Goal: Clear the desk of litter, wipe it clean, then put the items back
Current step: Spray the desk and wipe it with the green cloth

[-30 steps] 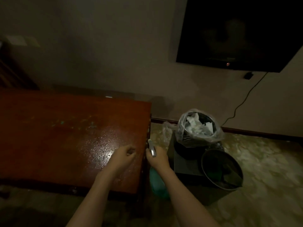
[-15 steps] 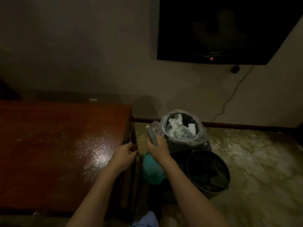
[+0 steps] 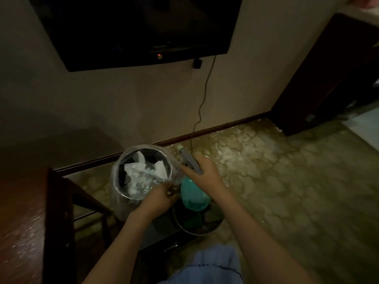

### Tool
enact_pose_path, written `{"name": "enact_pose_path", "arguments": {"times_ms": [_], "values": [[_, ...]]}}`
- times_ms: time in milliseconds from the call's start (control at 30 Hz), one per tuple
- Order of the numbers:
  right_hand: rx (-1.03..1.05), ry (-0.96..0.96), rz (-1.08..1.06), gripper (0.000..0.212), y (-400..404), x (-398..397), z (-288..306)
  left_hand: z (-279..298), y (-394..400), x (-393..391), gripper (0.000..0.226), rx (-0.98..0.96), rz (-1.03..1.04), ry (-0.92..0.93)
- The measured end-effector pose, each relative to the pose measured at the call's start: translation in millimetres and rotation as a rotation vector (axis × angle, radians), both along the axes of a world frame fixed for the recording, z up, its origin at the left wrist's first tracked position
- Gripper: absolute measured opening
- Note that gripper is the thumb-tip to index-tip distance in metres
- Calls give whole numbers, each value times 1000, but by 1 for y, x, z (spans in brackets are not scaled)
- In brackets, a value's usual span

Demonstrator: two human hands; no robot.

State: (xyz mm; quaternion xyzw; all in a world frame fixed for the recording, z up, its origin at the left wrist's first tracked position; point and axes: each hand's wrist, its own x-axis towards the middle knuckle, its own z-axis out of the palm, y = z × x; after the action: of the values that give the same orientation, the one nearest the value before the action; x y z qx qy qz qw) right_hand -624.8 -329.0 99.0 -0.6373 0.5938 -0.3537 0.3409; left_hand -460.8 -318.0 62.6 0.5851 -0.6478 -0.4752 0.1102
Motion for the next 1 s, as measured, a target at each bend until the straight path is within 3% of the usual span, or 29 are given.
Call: {"name": "enact_pose_path", "arguments": {"times_ms": [167,300,400,500,733,900,1000], "values": [[110,9,30,14,-19,-76,-46,-25,-32,-80,53,73,-97,96],[129,8,87,26,-46,-123,-83,-58,-51,-127,63,91,27,107],[156,-18,154,18,-64,-145,-108,-113,-59,-149,78,105,90,84],[212,-17,240,24,-73,-155,-140,-119,-63,-171,74,109,161,10],[283,7,373,10,-92,-153,-214,-183,-72,-183,65,175,372,7],[322,101,485,35,-112,-144,-262,-226,-74,-175,56,264,532,95],[337,150,552,33,-124,-136,-281,-242,-72,-170,55,287,584,136]]}}
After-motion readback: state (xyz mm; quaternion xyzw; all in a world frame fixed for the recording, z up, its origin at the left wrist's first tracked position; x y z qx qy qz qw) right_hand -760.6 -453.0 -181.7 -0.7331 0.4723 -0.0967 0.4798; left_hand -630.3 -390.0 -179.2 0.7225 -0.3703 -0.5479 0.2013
